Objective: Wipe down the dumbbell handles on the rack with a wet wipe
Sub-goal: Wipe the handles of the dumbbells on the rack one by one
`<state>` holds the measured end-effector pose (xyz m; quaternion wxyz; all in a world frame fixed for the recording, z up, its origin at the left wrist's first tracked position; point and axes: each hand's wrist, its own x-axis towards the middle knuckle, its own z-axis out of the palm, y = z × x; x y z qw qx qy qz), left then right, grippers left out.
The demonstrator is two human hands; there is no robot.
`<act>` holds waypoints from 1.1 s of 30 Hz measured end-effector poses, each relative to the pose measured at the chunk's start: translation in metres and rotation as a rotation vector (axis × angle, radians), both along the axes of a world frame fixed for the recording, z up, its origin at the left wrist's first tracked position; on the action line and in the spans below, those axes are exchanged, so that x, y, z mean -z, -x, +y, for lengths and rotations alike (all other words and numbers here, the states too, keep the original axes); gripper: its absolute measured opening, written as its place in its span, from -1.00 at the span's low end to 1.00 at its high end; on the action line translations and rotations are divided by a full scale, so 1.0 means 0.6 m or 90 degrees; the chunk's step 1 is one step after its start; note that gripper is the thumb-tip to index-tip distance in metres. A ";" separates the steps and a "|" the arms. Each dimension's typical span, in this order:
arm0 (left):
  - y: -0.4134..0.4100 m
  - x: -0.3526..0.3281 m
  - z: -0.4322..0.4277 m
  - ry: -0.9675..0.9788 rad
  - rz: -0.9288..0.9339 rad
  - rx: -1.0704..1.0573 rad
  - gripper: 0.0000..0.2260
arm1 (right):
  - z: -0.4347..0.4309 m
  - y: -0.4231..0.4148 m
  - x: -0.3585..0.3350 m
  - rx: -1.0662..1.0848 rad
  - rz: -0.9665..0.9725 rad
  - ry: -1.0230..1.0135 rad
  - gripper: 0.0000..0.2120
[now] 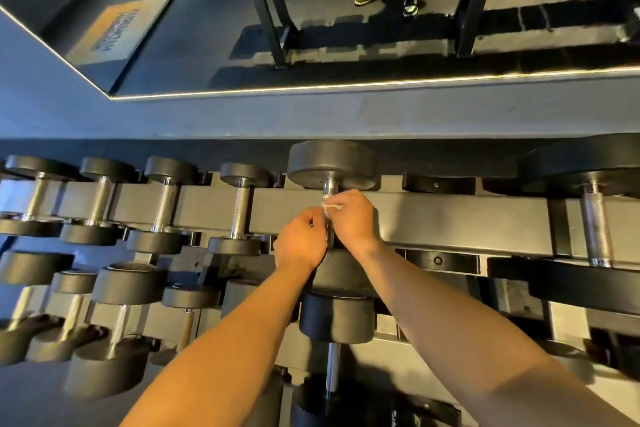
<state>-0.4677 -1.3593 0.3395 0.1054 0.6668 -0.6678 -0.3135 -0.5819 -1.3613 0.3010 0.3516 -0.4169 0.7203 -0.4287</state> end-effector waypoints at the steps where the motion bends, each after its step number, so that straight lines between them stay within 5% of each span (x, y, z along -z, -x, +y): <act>1: 0.001 -0.002 0.002 0.001 0.004 -0.006 -0.69 | 0.007 0.001 0.006 -0.015 0.004 -0.017 -0.86; 10: -0.002 -0.001 0.001 0.005 -0.004 -0.041 -0.67 | -0.009 0.014 -0.018 0.082 -0.086 0.084 -0.80; 16: 0.001 -0.004 0.000 -0.003 -0.007 -0.047 -0.68 | 0.022 0.002 0.017 0.007 -0.138 -0.019 -0.81; 33: 0.004 -0.016 0.007 -0.007 0.013 -0.056 -0.69 | 0.026 -0.001 -0.005 -0.032 -0.027 -0.041 -0.81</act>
